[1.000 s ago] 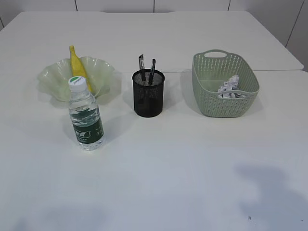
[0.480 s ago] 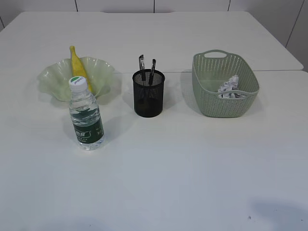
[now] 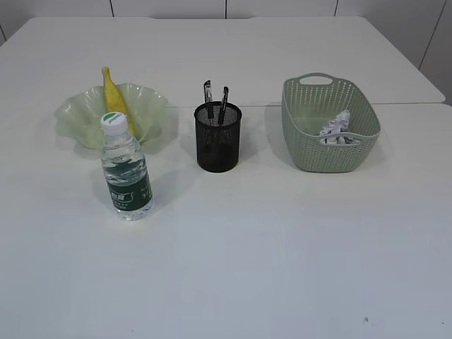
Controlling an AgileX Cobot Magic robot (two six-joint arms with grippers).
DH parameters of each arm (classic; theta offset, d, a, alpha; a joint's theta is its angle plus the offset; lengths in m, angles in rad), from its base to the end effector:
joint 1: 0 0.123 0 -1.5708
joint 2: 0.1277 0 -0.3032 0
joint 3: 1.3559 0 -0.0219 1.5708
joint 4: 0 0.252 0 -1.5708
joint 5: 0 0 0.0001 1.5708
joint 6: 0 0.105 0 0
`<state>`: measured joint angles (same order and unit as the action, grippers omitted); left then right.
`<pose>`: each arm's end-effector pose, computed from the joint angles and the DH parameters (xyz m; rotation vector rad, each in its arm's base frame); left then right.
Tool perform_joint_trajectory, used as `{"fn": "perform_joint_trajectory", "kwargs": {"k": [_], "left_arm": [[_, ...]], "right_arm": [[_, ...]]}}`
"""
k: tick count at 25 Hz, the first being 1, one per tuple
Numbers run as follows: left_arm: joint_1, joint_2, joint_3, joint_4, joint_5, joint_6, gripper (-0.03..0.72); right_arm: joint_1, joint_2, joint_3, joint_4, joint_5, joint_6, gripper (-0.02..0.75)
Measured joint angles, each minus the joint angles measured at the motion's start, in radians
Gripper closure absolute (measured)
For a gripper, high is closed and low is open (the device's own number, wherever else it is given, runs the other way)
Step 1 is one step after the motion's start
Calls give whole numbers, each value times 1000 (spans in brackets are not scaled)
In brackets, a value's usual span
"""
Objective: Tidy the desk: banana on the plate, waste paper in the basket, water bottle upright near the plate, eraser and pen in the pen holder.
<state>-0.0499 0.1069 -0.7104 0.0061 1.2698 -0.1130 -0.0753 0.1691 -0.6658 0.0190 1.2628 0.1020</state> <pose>-0.0267 0.0019 0.3134 -0.0693 2.1500 -0.0874 -0.0100 0.0027 0.3029 0.1959 2.2412 0.0378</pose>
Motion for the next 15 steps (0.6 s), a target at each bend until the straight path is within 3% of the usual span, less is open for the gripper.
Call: {"fn": "perform_joint_trajectory", "kwargs": {"k": [7, 15], "left_arm": [[0, -57, 9, 15, 2, 0, 187], [0, -96, 89, 48, 4, 0, 188]], "right_arm": [[0, -172, 0, 4, 10, -23, 491], [0, -188, 18, 8, 11, -102, 491]]}}
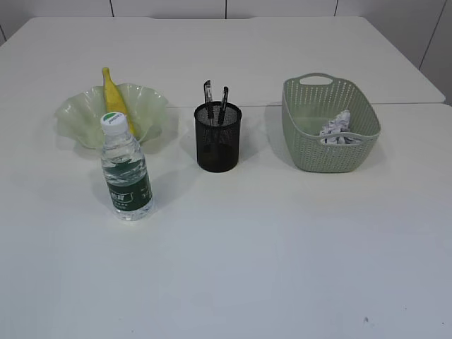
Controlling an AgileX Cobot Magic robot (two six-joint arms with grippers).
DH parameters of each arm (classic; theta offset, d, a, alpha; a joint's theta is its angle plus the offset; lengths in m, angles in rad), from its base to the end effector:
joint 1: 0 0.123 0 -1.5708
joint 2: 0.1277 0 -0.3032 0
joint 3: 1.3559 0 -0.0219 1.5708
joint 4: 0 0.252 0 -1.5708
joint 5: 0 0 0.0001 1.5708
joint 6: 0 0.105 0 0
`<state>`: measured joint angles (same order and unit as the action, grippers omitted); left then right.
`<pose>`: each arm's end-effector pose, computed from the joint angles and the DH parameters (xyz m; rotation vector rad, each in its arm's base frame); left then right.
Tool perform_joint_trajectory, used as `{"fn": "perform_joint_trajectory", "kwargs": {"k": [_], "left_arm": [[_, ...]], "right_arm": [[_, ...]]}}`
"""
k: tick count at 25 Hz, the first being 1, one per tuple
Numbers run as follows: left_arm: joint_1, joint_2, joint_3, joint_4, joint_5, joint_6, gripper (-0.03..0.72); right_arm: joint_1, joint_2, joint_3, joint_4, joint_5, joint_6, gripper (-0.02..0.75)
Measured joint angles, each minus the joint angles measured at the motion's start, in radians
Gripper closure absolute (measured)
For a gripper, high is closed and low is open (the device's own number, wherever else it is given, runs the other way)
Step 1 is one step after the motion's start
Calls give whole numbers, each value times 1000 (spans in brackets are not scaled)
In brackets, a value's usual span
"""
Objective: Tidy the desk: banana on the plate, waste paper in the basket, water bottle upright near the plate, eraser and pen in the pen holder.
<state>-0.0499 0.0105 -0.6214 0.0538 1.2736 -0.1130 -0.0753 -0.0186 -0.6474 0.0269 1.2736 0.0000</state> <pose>-0.0331 0.0071 0.2864 -0.0807 2.1437 -0.0307 -0.0412 0.0058 0.2921 0.0714 2.0897 -0.0140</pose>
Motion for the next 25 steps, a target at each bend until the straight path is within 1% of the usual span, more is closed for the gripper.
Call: {"fn": "perform_joint_trajectory", "kwargs": {"k": [6, 10, 14, 25], "left_arm": [[0, 0, 43, 22, 0, 0, 188], [0, 0, 43, 66, 0, 0, 188], [0, 0, 47, 82, 0, 0, 188], [0, 0, 77, 86, -110, 0, 188]], "right_arm": [[0, -2, 86, 0, 2, -37, 491], [0, -2, 95, -4, 2, -53, 491], [0, -2, 96, -15, -1, -55, 491], [0, -2, 136, -27, -106, -57, 491]]}}
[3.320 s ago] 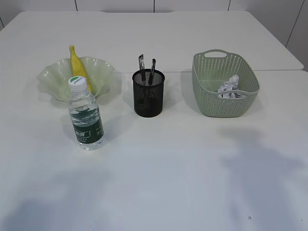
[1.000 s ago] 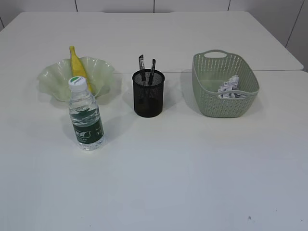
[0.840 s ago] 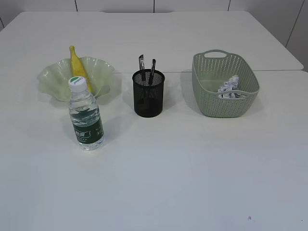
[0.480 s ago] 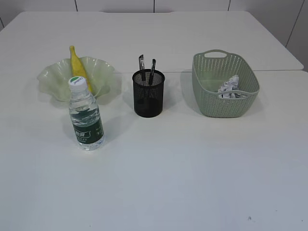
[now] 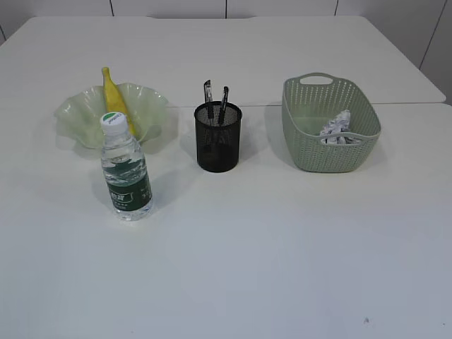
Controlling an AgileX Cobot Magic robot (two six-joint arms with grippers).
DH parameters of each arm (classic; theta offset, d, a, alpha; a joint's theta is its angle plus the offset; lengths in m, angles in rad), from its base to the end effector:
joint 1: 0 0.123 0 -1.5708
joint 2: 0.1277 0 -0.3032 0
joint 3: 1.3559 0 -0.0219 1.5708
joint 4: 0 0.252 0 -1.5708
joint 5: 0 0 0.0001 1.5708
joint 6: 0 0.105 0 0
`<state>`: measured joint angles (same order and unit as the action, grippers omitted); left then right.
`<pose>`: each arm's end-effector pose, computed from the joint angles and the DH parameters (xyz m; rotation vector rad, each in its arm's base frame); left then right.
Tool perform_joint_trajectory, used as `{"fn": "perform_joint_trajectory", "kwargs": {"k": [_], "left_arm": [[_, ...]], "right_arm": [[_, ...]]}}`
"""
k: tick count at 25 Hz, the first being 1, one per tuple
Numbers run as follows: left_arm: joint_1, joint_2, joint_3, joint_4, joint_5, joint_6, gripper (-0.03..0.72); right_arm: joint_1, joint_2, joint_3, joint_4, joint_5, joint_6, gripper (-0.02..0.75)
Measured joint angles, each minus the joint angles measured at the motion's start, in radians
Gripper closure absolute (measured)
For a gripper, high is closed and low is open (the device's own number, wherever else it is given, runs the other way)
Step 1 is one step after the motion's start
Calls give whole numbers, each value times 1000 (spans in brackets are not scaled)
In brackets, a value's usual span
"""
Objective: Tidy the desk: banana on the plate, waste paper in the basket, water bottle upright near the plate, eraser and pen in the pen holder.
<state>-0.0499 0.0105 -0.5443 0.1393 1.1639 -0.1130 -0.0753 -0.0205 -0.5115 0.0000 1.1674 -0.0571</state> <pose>-0.0181 0.0143 0.2756 -0.0845 2.1044 0.0705 -0.0193 0.0015 0.2647 0.0193 2.1199 -0.0787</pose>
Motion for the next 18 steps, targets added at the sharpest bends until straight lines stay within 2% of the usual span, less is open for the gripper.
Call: {"fn": "perform_joint_trajectory", "kwargs": {"k": [3, 9, 18], "left_arm": [[0, 0, 14, 0, -31, 0, 176], [0, 0, 22, -2, -46, 0, 106], [0, 0, 23, -4, -46, 0, 102]], "right_arm": [[0, 0, 7, 0, -12, 0, 491], [0, 0, 9, -7, -12, 2, 491], [0, 0, 9, -13, -13, 6, 491]]}}
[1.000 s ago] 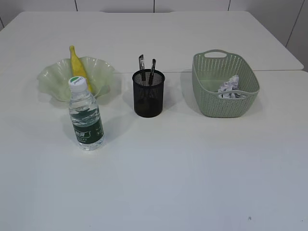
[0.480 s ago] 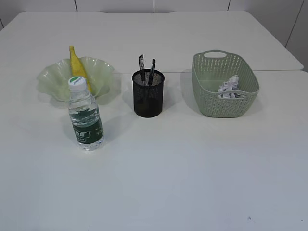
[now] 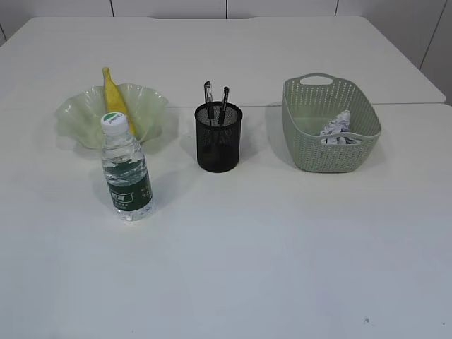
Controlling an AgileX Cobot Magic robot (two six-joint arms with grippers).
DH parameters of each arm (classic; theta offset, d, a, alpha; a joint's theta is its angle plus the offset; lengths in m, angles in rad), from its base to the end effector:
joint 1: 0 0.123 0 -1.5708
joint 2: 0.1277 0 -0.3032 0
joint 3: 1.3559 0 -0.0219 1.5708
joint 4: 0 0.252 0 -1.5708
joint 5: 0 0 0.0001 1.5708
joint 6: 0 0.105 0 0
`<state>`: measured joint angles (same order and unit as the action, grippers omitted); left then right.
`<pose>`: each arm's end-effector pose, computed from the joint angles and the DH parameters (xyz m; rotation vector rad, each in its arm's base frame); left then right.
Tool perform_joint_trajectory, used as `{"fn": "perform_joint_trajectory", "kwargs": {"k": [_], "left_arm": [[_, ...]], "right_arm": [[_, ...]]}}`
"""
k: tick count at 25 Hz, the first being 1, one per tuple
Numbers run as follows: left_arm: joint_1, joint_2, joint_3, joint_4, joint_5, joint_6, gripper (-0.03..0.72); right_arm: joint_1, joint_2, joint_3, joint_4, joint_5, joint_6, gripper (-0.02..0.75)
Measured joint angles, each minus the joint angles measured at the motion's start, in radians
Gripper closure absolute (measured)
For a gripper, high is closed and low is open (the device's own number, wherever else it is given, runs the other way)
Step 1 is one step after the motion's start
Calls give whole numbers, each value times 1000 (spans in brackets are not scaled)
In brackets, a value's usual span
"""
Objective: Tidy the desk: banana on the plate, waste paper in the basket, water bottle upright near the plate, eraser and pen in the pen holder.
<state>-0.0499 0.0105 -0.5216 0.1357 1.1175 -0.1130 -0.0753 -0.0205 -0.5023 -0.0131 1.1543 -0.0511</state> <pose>-0.0131 0.0134 0.2733 -0.0775 2.0813 0.0643 -0.0177 0.0001 0.2633 0.0271 2.1162 -0.0912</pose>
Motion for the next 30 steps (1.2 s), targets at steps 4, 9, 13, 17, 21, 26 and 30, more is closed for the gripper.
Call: {"fn": "perform_joint_trajectory", "kwargs": {"k": [4, 9, 13, 17, 21, 26, 30], "left_arm": [[0, 0, 0, 0, -1, 0, 102], [0, 0, 0, 0, -2, 0, 101], [0, 0, 0, 0, -2, 0, 101], [0, 0, 0, -3, -2, 0, 108], [0, 0, 0, -6, -3, 0, 116], [0, 0, 0, -9, -3, 0, 117], [0, 0, 0, -9, -3, 0, 117]], "right_arm": [[0, 0, 0, 0, -2, 1, 491], [37, 0, 0, 0, -2, 1, 491], [65, 0, 0, 0, -2, 1, 491], [65, 0, 0, 0, -2, 1, 491], [66, 0, 0, 0, -2, 1, 491], [66, 0, 0, 0, -3, 1, 491], [66, 0, 0, 0, -3, 2, 491]]}}
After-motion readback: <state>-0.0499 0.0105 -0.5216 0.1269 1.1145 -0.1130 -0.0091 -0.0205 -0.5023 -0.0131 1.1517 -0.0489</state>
